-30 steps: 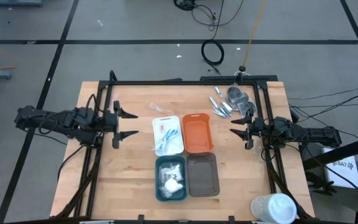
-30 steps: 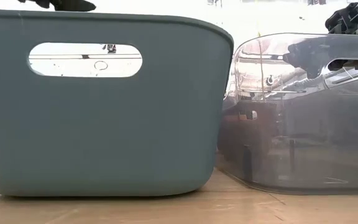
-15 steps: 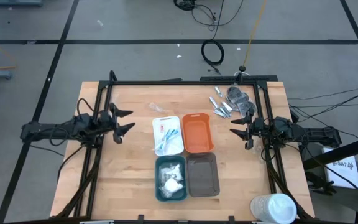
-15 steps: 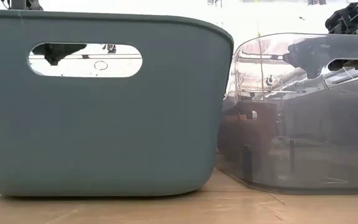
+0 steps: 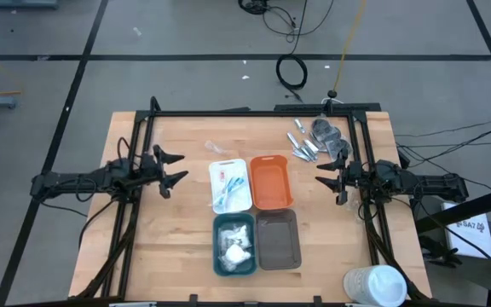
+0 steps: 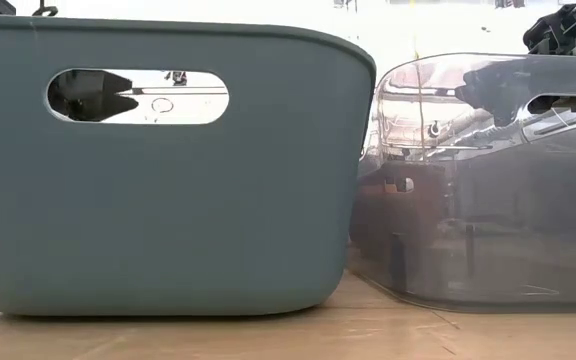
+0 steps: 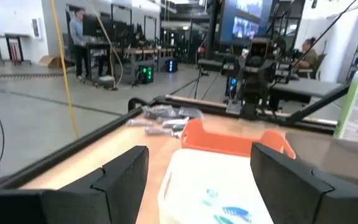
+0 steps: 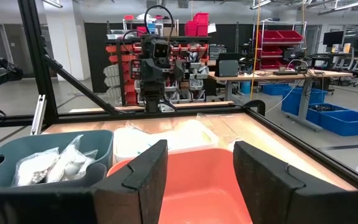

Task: Pick & Place Travel size toiletries
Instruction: Put the nail cutter into the orange bin

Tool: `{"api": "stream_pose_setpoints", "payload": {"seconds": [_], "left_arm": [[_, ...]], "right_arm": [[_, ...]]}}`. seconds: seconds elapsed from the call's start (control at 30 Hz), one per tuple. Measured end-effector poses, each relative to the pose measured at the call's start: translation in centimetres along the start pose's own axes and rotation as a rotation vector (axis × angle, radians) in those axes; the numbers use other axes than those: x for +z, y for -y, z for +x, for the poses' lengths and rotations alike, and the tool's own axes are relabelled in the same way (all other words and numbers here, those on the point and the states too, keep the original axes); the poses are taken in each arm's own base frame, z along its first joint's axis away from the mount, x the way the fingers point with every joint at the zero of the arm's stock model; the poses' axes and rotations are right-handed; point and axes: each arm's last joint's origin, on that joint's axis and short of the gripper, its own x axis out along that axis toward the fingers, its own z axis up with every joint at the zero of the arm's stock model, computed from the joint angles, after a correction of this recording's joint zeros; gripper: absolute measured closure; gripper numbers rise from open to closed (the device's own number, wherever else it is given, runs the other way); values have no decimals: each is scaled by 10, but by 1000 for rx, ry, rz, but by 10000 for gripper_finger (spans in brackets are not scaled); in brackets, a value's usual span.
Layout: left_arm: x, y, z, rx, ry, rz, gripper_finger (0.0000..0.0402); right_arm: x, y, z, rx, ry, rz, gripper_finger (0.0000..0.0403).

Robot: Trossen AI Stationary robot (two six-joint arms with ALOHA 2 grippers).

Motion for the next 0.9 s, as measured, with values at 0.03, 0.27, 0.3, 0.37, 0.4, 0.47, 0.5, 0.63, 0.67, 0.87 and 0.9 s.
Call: {"api": "stream_pose_setpoints", "payload": {"seconds": [0.03, 0.27, 0.3, 0.37, 0.4, 0.47, 0.5, 0.63, 0.67, 0.87, 0.9], "left_arm": [[-1, 0, 0, 1, -11, -1, 128], [-4, 1, 0, -46, -47, -19, 128], [-4, 2, 0, -64, -48, -23, 128], [-5, 3, 0, -101, -53, -24, 128], [-5, 3, 0, -114, -58, -19, 128], [-7, 3, -1, -123, -84, -4, 128], [-9, 3, -1, -122, -101, 8, 128], [-10, 2, -1, -105, -113, 14, 128], [-10, 2, -1, -105, -113, 11, 128], [-11, 3, 0, -104, -123, -5, 128], [-11, 3, 0, -104, -123, -5, 128]], "right_arm": [[0, 0, 0, 0, 0, 0, 231], [0, 0, 0, 0, 0, 0, 228], [0, 0, 0, 0, 0, 0, 227], [0, 0, 0, 0, 0, 0, 228], [0, 0, 0, 0, 0, 0, 229], [0, 0, 0, 0, 0, 0, 230], [0, 0, 0, 0, 0, 0, 231], [0, 0, 0, 0, 0, 0, 230], [0, 0, 0, 0, 0, 0, 229], [0, 0, 0, 0, 0, 0, 228], [0, 0, 0, 0, 0, 0, 228]]}}
